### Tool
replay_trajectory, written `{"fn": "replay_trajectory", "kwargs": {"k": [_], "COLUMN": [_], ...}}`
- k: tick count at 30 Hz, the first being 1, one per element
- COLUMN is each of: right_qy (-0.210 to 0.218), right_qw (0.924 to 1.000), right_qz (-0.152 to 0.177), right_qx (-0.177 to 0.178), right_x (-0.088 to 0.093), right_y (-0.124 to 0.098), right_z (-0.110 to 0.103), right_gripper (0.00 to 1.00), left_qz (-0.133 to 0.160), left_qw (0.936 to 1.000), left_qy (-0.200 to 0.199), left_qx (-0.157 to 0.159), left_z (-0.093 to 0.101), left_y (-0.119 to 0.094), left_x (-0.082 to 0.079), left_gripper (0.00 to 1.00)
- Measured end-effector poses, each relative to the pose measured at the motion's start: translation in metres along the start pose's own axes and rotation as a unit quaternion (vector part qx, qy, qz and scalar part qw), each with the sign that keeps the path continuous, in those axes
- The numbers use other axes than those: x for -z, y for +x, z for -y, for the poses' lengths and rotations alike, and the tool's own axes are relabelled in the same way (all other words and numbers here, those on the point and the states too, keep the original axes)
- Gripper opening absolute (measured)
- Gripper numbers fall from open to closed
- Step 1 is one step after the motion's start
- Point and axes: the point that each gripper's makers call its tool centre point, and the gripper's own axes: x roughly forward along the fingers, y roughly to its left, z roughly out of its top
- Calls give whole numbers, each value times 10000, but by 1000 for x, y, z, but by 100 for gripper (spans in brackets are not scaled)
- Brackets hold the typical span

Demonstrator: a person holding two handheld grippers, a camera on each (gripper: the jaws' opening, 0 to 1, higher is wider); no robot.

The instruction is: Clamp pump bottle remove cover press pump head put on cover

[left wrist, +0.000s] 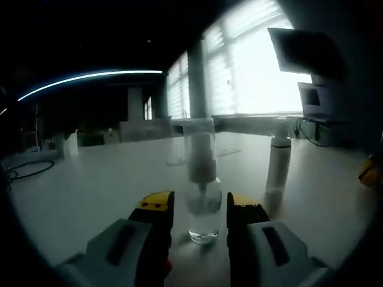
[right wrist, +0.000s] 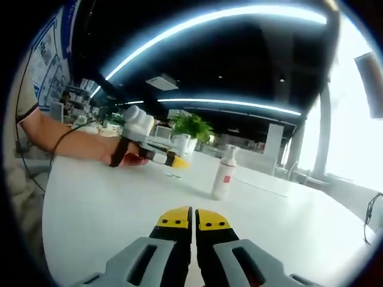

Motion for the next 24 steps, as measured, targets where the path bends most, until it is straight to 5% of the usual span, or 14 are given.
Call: {"fn": "replay_trajectory", "kwargs": {"k": [11,24], "right_qy": [-70,-189], "right_qw": [10000,9997], "right_qz": [-42,-130], "right_qx": [-39,-83], "right_x": [2,4], "right_y": [1,2], "right_z": [-2,-5], "right_gripper": [0,0], "left_qz": [48,103], "left_qw": [9996,9995], "left_qy": [230,43], "left_qx": [167,289], "left_z": [7,14], "left_y": [9,6], "left_x": [-3,-1], "left_gripper": [23,17]}}
